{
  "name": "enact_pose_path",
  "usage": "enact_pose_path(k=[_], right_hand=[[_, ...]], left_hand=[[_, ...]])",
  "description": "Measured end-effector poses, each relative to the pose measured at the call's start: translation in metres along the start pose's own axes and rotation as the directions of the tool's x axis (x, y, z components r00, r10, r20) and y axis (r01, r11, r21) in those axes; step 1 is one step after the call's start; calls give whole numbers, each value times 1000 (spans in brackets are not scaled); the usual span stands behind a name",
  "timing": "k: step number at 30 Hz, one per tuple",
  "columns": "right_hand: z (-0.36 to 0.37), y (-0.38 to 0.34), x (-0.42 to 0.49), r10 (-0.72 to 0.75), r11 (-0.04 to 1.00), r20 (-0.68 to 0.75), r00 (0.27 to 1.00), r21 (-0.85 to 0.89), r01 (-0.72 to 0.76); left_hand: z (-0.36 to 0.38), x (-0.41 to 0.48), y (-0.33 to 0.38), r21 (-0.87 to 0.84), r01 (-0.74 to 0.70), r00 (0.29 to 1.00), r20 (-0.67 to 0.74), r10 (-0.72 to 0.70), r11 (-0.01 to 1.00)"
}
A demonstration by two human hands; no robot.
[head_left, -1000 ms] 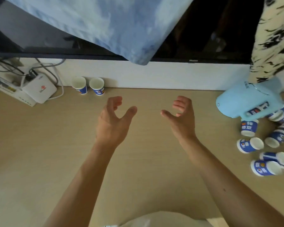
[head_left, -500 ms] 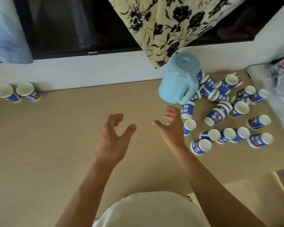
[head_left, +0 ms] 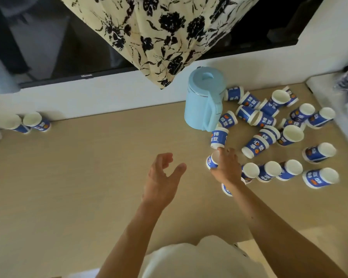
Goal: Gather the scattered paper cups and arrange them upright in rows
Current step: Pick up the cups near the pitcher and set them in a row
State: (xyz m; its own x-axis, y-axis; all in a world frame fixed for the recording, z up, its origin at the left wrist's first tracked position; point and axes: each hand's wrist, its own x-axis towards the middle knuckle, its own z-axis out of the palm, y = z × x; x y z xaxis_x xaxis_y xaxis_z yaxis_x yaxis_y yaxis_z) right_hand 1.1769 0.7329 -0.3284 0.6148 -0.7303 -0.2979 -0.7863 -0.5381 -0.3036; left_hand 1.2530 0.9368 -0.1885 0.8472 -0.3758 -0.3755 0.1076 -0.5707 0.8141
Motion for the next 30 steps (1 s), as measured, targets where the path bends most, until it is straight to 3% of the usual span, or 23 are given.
enact_pose_path(k=[6, 9, 11, 15, 20, 23, 28, 30], right_hand=[[17, -2, 7, -29, 993, -103, 994, 111, 40], [12, -5, 8, -3, 927, -155, 988, 371, 61], [2, -13, 1, 18, 800, -201, 979, 590, 106], [-22, -33, -31, -10, 376, -158, 987, 914, 151], [-25, -46, -68, -132, 188, -234, 963, 948, 256], [-22, -47, -80, -176, 224, -259, 950, 929, 295], [-31, -34, -82, -307, 419, -177, 935, 857, 300], [-38, -21, -76, -292, 499, -144, 946, 821, 279]], left_hand=[[11, -1, 1, 18, 49, 999, 16, -49, 999], [18, 1, 1, -13, 81, 996, 25, -81, 997], [22, 3, 2, -32, 105, 994, 35, -104, 994], [28, 5, 5, -120, 200, 975, 117, -186, 972], [29, 2, 20, -353, 209, 963, 237, -129, 912], [30, 3, 22, -415, 169, 972, 219, -82, 894], [29, 9, 18, -335, 123, 986, 145, -78, 934], [30, 12, 14, -300, 113, 992, 84, -92, 947]])
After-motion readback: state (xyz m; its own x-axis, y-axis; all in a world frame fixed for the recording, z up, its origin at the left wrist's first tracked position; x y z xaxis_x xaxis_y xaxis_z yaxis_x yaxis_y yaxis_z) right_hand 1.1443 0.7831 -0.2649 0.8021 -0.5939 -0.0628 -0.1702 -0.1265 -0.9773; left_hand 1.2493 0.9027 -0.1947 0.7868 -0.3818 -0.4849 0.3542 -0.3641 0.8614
